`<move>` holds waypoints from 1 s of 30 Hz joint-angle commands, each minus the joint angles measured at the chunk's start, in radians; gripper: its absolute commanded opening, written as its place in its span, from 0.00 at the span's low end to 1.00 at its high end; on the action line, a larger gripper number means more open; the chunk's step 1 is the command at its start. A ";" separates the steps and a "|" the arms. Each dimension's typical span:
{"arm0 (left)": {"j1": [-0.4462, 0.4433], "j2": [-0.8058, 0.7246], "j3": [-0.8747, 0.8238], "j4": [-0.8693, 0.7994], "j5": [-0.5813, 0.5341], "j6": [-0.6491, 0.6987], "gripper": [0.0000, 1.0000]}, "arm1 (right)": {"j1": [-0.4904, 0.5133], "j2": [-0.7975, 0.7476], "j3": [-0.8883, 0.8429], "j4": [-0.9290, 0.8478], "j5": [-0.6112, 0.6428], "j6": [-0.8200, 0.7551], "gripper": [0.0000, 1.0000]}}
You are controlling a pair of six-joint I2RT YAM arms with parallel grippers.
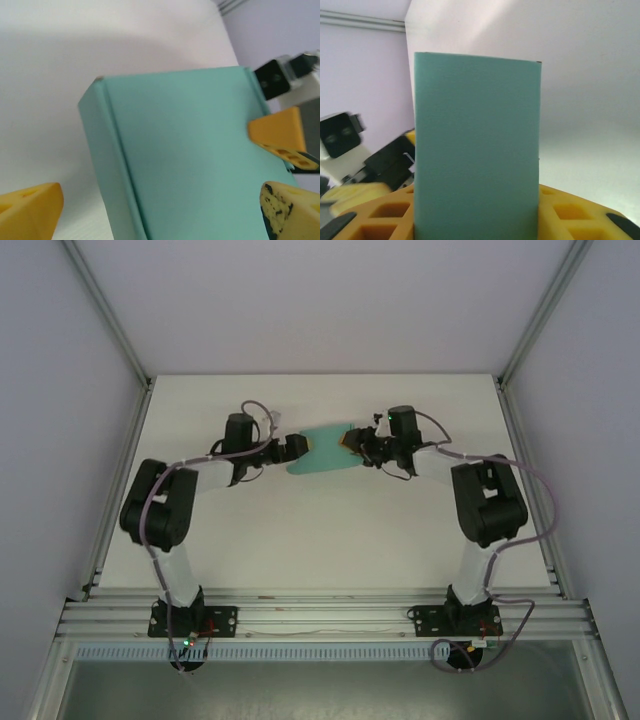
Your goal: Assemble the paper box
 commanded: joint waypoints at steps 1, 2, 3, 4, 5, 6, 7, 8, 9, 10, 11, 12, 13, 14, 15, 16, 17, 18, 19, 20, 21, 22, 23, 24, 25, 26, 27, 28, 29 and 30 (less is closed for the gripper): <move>-0.027 -0.145 0.046 -0.183 -0.048 0.340 1.00 | -0.008 -0.083 0.035 -0.236 0.016 0.065 0.43; -0.046 -0.184 0.056 -0.243 -0.060 0.431 1.00 | -0.012 -0.092 0.042 -0.282 0.016 0.084 0.42; -0.076 -0.224 0.064 -0.303 -0.087 0.538 1.00 | -0.013 -0.100 0.047 -0.333 0.010 0.112 0.42; -0.109 -0.258 0.066 -0.357 -0.118 0.641 1.00 | -0.018 -0.103 0.057 -0.381 -0.007 0.140 0.41; -0.148 -0.288 0.067 -0.422 -0.160 0.751 1.00 | -0.026 -0.099 0.069 -0.426 -0.038 0.168 0.40; -0.194 -0.316 0.072 -0.492 -0.197 0.874 1.00 | -0.036 -0.089 0.088 -0.508 -0.078 0.200 0.39; -0.230 -0.336 0.076 -0.549 -0.218 0.969 1.00 | -0.045 -0.075 0.104 -0.574 -0.128 0.214 0.39; -0.267 -0.355 0.077 -0.609 -0.230 1.066 1.00 | -0.050 -0.057 0.110 -0.604 -0.175 0.225 0.39; -0.298 -0.368 0.076 -0.656 -0.243 1.145 1.00 | -0.051 -0.046 0.108 -0.624 -0.200 0.244 0.39; -0.325 -0.378 0.072 -0.684 -0.270 1.205 1.00 | -0.051 -0.035 0.100 -0.635 -0.218 0.269 0.39; -0.353 -0.387 0.064 -0.689 -0.314 1.241 1.00 | -0.052 -0.025 0.090 -0.630 -0.249 0.298 0.38; -0.374 -0.393 0.054 -0.683 -0.356 1.261 1.00 | -0.052 -0.017 0.087 -0.628 -0.275 0.320 0.39; -0.387 -0.395 0.046 -0.678 -0.393 1.277 1.00 | -0.054 -0.007 0.092 -0.653 -0.297 0.328 0.38; -0.398 -0.394 0.042 -0.677 -0.425 1.293 1.00 | -0.054 -0.002 0.101 -0.677 -0.316 0.320 0.38; -0.401 -0.390 0.038 -0.676 -0.449 1.302 1.00 | -0.054 -0.003 0.113 -0.705 -0.314 0.302 0.37; -0.403 -0.382 0.038 -0.672 -0.471 1.303 1.00 | -0.054 -0.007 0.129 -0.748 -0.293 0.278 0.38; -0.405 -0.369 0.042 -0.674 -0.499 1.305 1.00 | -0.054 -0.011 0.144 -0.786 -0.283 0.259 0.38; -0.408 -0.354 0.050 -0.685 -0.519 1.314 1.00 | -0.054 -0.012 0.152 -0.807 -0.290 0.255 0.38; -0.409 -0.335 0.058 -0.698 -0.542 1.321 1.00 | -0.054 -0.014 0.156 -0.821 -0.299 0.258 0.38; -0.412 -0.313 0.066 -0.705 -0.573 1.329 1.00 | -0.054 -0.018 0.156 -0.825 -0.308 0.268 0.38; -0.416 -0.294 0.074 -0.705 -0.606 1.333 1.00 | -0.055 -0.024 0.153 -0.823 -0.312 0.279 0.38; -0.418 -0.276 0.081 -0.707 -0.626 1.335 1.00 | -0.054 -0.030 0.148 -0.820 -0.311 0.294 0.38; -0.421 -0.260 0.090 -0.711 -0.626 1.342 1.00 | -0.054 -0.035 0.143 -0.813 -0.309 0.308 0.39; -0.423 -0.251 0.096 -0.712 -0.615 1.346 1.00 | -0.054 -0.038 0.140 -0.812 -0.310 0.321 0.39; -0.426 -0.245 0.098 -0.711 -0.591 1.357 1.00 | -0.054 -0.040 0.139 -0.812 -0.316 0.329 0.39; -0.426 -0.242 0.096 -0.703 -0.573 1.369 1.00 | -0.054 -0.040 0.143 -0.812 -0.318 0.336 0.39; -0.429 -0.240 0.089 -0.676 -0.574 1.372 1.00 | -0.054 -0.044 0.147 -0.810 -0.319 0.339 0.39; -0.430 -0.237 0.081 -0.641 -0.589 1.368 1.00 | -0.055 -0.047 0.151 -0.819 -0.320 0.339 0.39; -0.431 -0.235 0.077 -0.618 -0.601 1.365 1.00 | -0.054 -0.050 0.157 -0.825 -0.320 0.337 0.40; -0.430 -0.231 0.076 -0.591 -0.616 1.358 1.00 | -0.055 -0.051 0.163 -0.837 -0.319 0.329 0.40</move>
